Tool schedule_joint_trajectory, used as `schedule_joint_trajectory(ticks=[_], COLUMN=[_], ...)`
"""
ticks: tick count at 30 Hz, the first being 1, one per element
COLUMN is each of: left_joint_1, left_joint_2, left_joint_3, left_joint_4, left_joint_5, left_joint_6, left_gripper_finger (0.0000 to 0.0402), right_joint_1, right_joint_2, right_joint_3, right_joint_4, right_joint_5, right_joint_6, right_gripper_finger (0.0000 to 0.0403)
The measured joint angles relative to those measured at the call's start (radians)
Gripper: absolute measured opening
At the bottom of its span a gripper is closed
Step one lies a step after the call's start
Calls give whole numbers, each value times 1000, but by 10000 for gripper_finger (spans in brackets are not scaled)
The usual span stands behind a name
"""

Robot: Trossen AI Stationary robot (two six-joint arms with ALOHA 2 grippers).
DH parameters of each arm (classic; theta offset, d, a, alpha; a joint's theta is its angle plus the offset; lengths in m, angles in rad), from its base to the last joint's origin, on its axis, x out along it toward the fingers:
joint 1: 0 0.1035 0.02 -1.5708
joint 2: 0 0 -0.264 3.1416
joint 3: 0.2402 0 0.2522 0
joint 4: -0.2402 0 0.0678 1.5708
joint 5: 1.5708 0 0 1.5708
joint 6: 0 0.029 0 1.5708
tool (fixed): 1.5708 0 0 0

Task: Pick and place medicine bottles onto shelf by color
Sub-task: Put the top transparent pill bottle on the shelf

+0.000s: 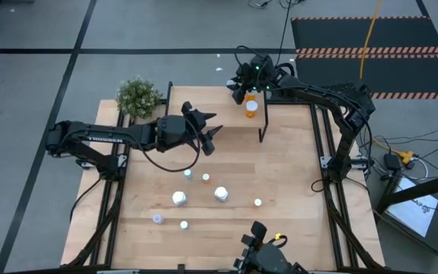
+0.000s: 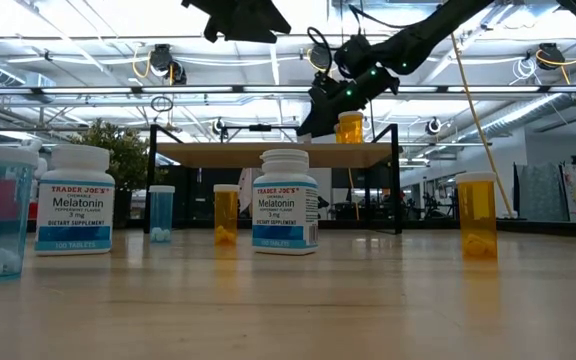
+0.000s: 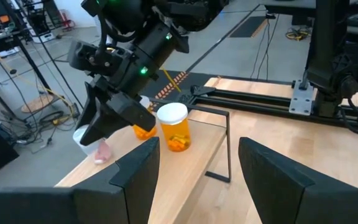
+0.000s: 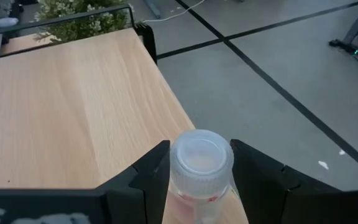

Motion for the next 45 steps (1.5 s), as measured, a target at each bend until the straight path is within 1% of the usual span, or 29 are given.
schedule_joint_trajectory(ticks=[45], left_joint_1=[0], left_joint_2=[0], left_joint_3=[0], left_joint_4=[0], left_joint_5=[3], left_joint_6=[2], left_gripper_finger=[221], right_joint_1=[15], right_joint_2=[0], right_joint_3=[0], right_joint_4=[-14], right_joint_5=[-4], right_joint_6=[14], right_gripper_finger=[158])
